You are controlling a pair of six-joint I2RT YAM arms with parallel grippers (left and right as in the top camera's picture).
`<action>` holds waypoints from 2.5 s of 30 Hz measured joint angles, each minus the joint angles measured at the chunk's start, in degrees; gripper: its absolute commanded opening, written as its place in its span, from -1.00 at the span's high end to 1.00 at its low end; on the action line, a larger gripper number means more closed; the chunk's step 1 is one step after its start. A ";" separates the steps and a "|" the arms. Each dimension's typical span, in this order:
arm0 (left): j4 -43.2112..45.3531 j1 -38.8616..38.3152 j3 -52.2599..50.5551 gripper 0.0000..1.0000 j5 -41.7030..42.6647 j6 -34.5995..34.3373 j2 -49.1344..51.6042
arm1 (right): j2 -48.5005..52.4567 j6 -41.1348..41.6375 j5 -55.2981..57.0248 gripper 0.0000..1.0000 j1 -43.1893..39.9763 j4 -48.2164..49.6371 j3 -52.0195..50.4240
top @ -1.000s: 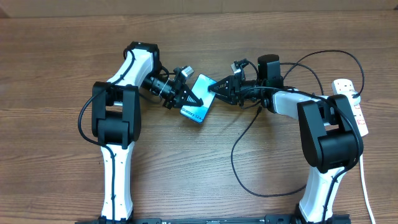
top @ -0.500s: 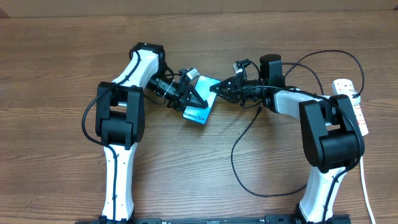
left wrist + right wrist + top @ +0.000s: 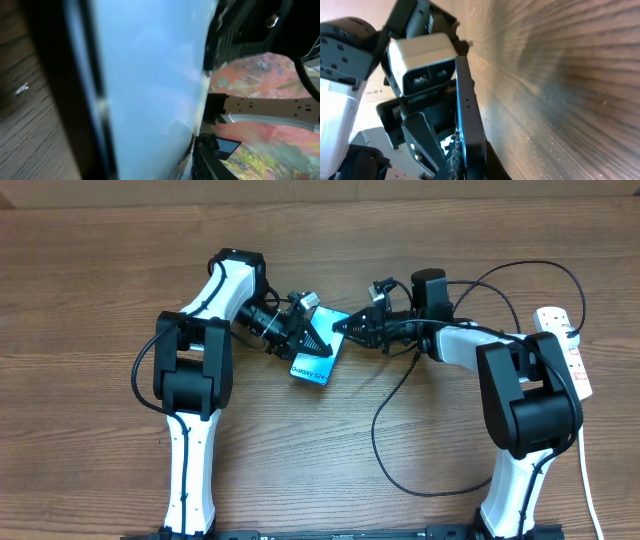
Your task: Plug charger to phone and switch on socket
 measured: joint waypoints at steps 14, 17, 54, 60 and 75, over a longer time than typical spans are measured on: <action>0.44 1.05 -0.37 0.72 0.20 -0.26 0.04 | -0.07 -1.11 -1.03 0.93 2.47 -2.56 0.20; 0.24 1.51 -0.37 0.76 1.88 0.17 0.07 | -0.09 -1.20 -1.09 0.93 2.27 -2.36 0.33; -1.66 2.89 -0.35 0.91 22.05 -0.28 0.09 | -29.24 -21.55 42.91 -0.22 -4.96 -65.05 4.76; -1.64 2.89 -0.35 0.91 23.87 0.28 -2.86 | -29.24 -23.91 52.87 -1.00 -4.96 -73.81 4.76; -1.88 2.67 -0.22 0.92 9.35 -24.44 -29.20 | -29.24 -25.59 50.45 -1.00 -4.98 -74.10 4.76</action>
